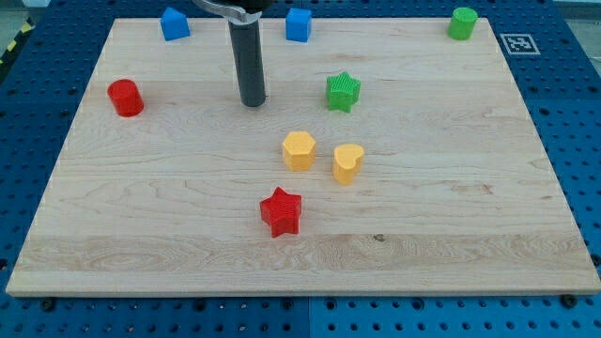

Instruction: Point your arm to the red star

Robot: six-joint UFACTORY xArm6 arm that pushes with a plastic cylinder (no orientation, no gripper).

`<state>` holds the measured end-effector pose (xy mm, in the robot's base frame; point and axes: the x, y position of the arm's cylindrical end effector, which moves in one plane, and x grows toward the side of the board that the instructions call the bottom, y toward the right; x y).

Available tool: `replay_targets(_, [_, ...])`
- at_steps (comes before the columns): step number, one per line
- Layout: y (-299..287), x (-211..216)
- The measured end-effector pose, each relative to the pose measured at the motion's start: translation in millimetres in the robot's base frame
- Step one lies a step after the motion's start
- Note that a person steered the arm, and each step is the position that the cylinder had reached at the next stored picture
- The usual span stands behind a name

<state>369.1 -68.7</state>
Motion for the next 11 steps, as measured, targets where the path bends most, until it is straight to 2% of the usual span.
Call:
replay_targets(2, [-11,6])
replay_targets(3, [-17,27])
replay_targets(7, [-32,195])
replay_targets(9, [-8,186])
replay_targets(11, [55,197])
